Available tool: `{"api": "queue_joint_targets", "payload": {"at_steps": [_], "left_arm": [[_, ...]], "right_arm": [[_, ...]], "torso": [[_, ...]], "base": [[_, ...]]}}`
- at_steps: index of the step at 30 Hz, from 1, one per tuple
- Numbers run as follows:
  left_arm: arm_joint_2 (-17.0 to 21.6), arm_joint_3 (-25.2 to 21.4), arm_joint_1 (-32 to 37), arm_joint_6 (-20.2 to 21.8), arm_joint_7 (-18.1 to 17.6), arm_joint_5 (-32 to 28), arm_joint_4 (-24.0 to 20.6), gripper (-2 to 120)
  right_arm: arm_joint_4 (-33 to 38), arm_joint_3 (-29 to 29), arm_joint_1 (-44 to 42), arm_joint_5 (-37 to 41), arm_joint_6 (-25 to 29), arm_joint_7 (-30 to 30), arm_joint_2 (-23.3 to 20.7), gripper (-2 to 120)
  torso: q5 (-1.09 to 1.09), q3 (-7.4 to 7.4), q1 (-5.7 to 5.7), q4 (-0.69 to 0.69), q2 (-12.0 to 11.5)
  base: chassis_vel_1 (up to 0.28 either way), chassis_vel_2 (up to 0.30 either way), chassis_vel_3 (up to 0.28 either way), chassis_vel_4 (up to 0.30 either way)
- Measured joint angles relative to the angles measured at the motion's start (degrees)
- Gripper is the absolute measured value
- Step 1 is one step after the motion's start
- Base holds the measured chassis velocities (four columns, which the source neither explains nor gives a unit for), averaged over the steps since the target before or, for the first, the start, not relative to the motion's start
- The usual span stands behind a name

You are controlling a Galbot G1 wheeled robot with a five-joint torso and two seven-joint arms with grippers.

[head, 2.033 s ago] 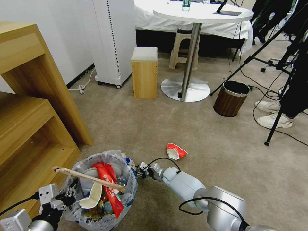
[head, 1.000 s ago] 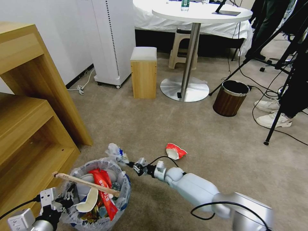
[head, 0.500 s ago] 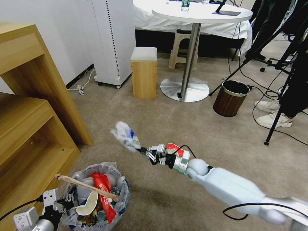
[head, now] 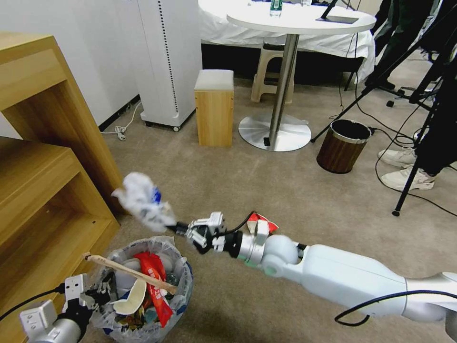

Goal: Pick up the trash bin and place the garbage on the floor into it.

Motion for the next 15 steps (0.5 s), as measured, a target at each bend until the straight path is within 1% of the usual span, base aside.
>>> {"api": "queue_joint_targets", "payload": {"at_steps": [8, 15], "left_arm": [[1.0, -0.5, -0.1, 0.4, -0.6, -1.3, -0.3, 1], [1.0, -0.6, -0.2, 0.5, -0.8, -1.5, -0.8, 1]], "right_arm": [[1.6, -4.1, -1.7, 1.3, -0.4, 2.5, 0.4, 0], [2.7, -5.4, -5.0, 1.0, -0.5, 4.0, -0.2, 0]], "torso": [[0.00, 0.00, 0.00, 0.00, 0.0], [0.00, 0.00, 0.00, -0.01, 0.0]], "base": [[0.000, 0.000, 0.000, 0.000], [0.000, 0.000, 0.000, 0.000]]}}
